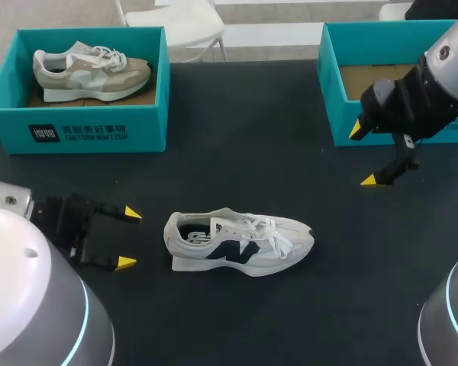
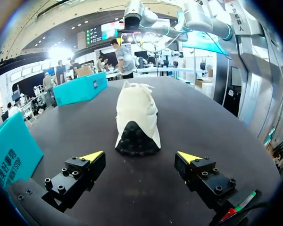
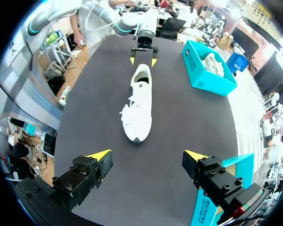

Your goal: Take the shoe out of the shoebox, open the shoe tongue, remove and reinsert the insole, then place the shoe into the shoebox

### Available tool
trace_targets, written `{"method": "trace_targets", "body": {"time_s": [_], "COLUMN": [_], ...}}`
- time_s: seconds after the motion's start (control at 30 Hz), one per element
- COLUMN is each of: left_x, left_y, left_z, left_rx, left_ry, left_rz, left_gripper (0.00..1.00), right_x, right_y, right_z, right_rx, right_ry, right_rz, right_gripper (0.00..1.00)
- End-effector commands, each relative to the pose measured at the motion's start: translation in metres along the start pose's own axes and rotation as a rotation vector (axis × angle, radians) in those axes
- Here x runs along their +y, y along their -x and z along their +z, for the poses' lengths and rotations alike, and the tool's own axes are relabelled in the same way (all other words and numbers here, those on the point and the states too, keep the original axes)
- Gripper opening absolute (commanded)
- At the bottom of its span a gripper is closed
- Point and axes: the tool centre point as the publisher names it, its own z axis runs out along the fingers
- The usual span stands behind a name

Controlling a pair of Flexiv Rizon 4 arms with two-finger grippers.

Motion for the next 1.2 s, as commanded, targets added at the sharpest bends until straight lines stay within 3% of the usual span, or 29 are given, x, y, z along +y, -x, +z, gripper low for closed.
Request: {"method": "trace_targets", "body": {"time_s": [0.03, 0.13, 0.4, 0.57, 1.2], "left_x": [0.000, 0.000, -0.004, -0.004, -0.024], "left_y": [-0.001, -0.001, -0.006, -0.001, -0.003], "left_z": [0.000, 0.000, 0.028, 0.041, 0.083], "left_rx": [-0.002, -0.002, 0.056, 0.030, 0.046], "left_ry": [0.001, 0.001, -0.073, -0.101, -0.148], "left_rz": [0.001, 0.001, -0.045, -0.073, -0.080], "left_gripper": [1.00, 1.00, 1.00, 1.00, 1.00], "right_x": [0.000, 0.000, 0.000, 0.000, 0.000], "right_y": [0.000, 0.000, 0.000, 0.000, 0.000], "right_z": [0.002, 0.002, 0.002, 0.002, 0.002], "right_rx": [0.000, 0.000, 0.000, 0.000, 0.000], "right_ry": [-0.001, -0.001, -0.001, -0.001, -0.001], "right_rz": [0.000, 0.000, 0.000, 0.000, 0.000], "right_gripper": [1.00, 1.00, 1.00, 1.00, 1.00]}}
